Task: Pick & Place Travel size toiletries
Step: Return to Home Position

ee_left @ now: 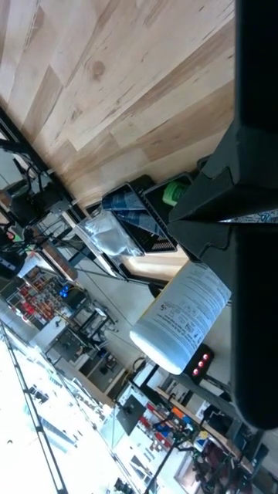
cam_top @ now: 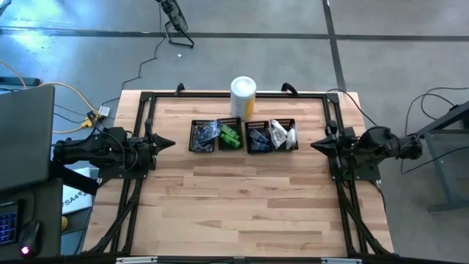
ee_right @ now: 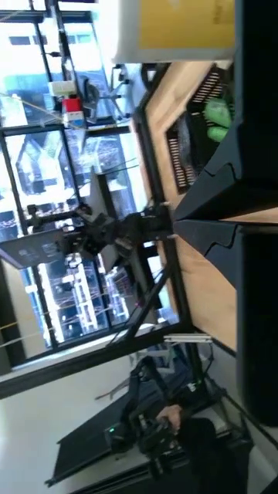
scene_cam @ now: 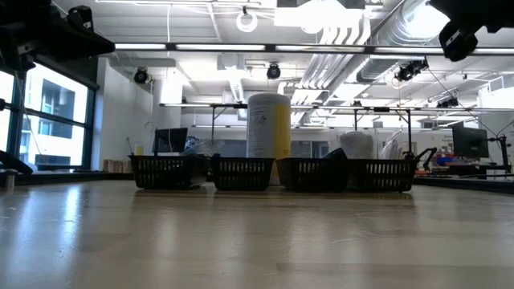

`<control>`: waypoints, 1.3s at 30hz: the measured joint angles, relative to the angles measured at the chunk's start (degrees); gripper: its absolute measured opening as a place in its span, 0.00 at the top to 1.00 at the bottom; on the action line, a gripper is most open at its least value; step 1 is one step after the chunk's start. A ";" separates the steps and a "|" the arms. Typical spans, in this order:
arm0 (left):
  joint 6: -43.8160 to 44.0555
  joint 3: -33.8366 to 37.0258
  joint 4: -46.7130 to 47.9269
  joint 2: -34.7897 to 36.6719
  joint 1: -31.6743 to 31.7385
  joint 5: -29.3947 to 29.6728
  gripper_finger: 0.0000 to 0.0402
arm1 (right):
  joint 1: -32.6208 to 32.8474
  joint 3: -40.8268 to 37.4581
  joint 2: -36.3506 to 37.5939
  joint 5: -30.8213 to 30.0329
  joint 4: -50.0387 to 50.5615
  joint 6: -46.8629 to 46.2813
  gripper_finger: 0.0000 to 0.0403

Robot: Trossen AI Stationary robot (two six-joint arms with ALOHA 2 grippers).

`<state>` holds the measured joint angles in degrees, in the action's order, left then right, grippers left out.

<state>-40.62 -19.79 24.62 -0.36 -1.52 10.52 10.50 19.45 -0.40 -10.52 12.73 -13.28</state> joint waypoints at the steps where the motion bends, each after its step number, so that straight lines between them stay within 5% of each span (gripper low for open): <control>1: 0.00 0.00 -0.02 0.00 0.00 -0.01 1.00 | 0.00 -0.80 0.00 -0.01 -0.45 -0.19 0.99; 26: -1.22 0.00 0.00 0.00 0.00 0.19 1.00 | 0.00 -16.03 0.04 0.20 -7.32 4.85 0.99; 39: 0.00 0.00 2.15 -0.02 0.00 0.57 1.00 | 0.00 -16.48 -0.39 -0.99 -8.22 7.20 0.99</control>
<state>-40.62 -19.79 26.77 -0.38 -1.52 11.09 10.50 2.96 -0.80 -11.51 4.51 -6.08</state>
